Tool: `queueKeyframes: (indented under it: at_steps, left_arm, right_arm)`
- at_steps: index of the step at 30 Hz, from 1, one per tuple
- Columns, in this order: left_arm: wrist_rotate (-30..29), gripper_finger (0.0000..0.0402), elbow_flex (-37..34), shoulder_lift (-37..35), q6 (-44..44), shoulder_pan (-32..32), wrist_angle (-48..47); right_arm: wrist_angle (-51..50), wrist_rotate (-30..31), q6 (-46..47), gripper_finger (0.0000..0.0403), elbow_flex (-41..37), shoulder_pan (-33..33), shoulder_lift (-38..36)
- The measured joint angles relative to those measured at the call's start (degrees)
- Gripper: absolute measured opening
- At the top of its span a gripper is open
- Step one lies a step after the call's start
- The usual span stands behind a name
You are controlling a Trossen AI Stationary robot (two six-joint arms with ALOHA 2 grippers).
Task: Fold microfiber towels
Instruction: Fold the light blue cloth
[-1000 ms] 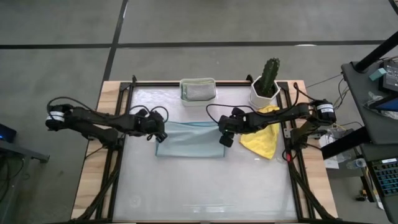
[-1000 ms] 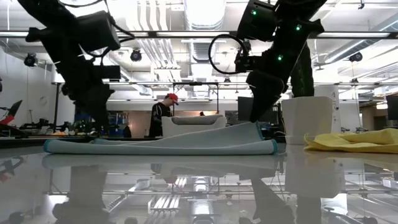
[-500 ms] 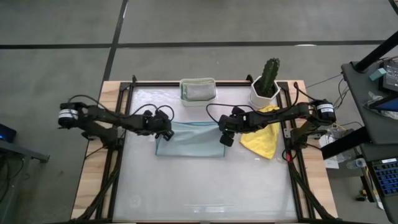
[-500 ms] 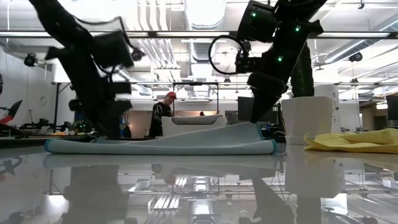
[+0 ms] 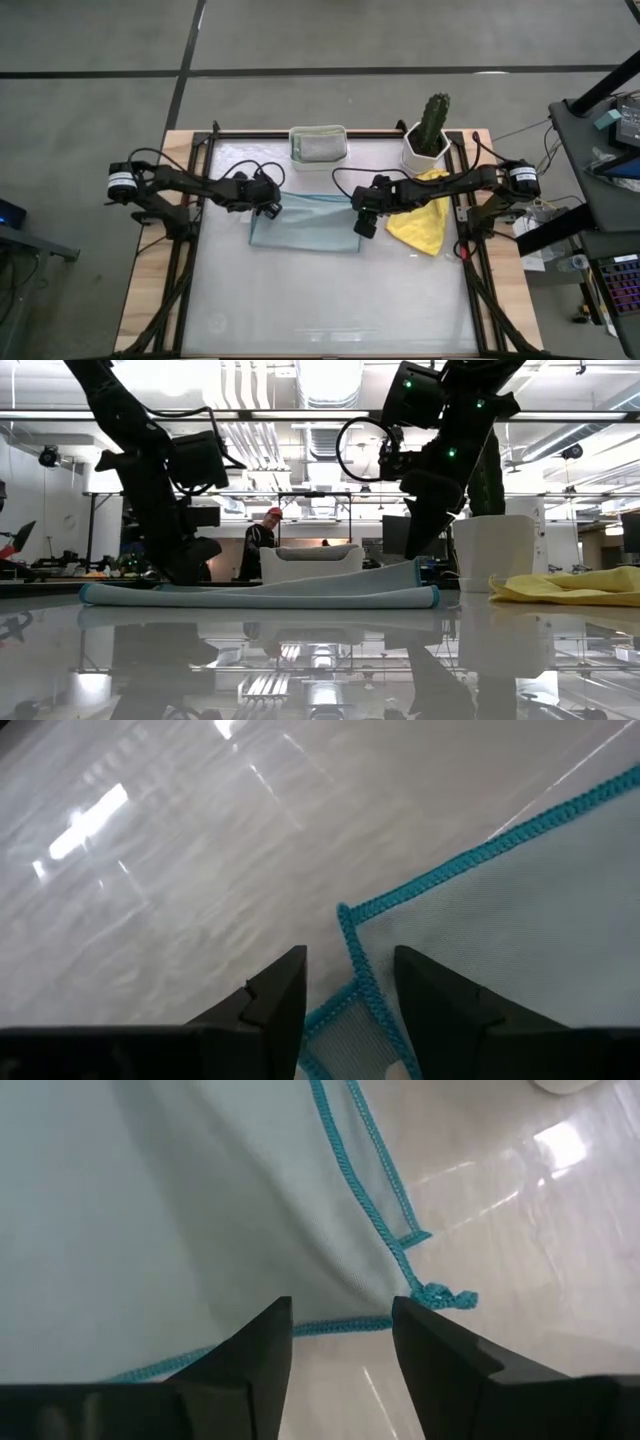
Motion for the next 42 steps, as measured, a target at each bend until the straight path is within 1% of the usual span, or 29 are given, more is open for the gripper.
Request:
queueKeyframes:
  at_steps: [3, 6, 8, 11, 13, 20, 28, 33, 39, 42]
  left_arm:
    - [0.23, 0.0132, -0.14, 0.00, 1.22, 0.00, 1.14]
    - [0.92, 0.0108, -0.20, 0.04, 2.32, 0.00, 2.18]
    - [1.96, 0.0081, -0.20, 0.04, 3.74, 0.04, 2.65]
    - [2.54, 0.0024, -0.25, 0.06, 4.05, -0.02, 3.04]
    - [2.56, 0.0009, -0.29, -0.10, 4.26, -0.02, 2.96]
    - [2.61, 0.0001, -0.46, -3.73, 8.71, -0.17, 2.10]
    - [2.45, 0.0001, -0.77, -8.28, 17.26, -0.17, 1.98]
    - [2.38, 0.0001, -0.97, -10.47, 17.79, -0.17, 1.98]
    - [2.23, 0.0001, -1.73, -13.23, 17.68, -0.17, 1.43]
    - [2.16, 0.0001, -1.73, -14.54, 17.59, -0.17, 0.10]
  right_arm:
    - [-0.04, 0.00, -0.50, 0.0165, 0.00, 0.00, 0.00]
    - [-0.48, 0.00, -1.22, 0.0164, 0.00, 0.00, -0.03]
    - [-1.27, 0.04, -1.64, 0.0164, 0.00, 0.00, -0.15]
    - [-1.34, 0.07, -1.89, 0.0164, 0.00, 0.00, -0.17]
    - [-1.16, 0.17, -2.05, 0.0164, 0.00, 0.00, -0.17]
    - [-1.02, 0.20, -1.62, 0.0164, 0.00, 0.00, -0.17]
    - [-0.94, 0.85, 1.49, 0.0164, -0.70, 0.00, -0.17]
    - [-0.27, 5.08, 1.20, 0.0164, -1.26, 0.00, -0.17]
    - [8.46, 5.22, -0.02, 0.0164, -3.35, -0.20, 0.07]
    - [9.78, 6.07, -1.01, 0.0164, -3.62, -0.64, 0.80]
